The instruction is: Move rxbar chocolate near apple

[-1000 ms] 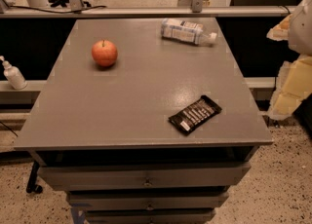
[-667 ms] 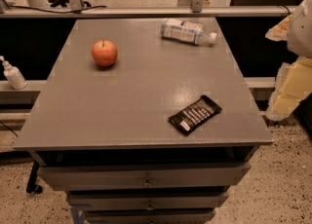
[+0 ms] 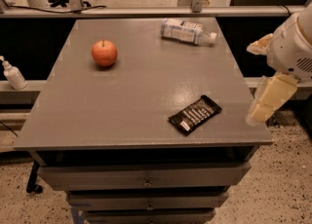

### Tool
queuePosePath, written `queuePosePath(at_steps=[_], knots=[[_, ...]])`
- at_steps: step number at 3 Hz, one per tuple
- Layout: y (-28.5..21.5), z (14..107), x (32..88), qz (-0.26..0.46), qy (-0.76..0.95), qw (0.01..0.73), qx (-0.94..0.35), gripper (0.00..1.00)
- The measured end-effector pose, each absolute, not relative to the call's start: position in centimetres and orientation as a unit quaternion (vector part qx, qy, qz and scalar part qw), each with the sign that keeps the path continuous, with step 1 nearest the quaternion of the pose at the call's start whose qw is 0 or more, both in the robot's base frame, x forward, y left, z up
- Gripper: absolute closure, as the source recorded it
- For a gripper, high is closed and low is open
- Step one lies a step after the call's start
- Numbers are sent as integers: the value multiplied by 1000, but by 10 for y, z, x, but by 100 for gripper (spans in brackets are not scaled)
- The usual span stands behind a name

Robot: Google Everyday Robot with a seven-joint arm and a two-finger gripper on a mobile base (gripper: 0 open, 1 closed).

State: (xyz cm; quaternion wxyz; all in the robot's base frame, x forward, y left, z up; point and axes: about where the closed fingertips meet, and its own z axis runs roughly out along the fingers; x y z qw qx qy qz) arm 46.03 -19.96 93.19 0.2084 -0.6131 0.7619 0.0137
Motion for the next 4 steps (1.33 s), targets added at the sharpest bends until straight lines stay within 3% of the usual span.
queuePosePath(at_steps=[4], knots=[[-125,861,481,147,770,249,-568,0]])
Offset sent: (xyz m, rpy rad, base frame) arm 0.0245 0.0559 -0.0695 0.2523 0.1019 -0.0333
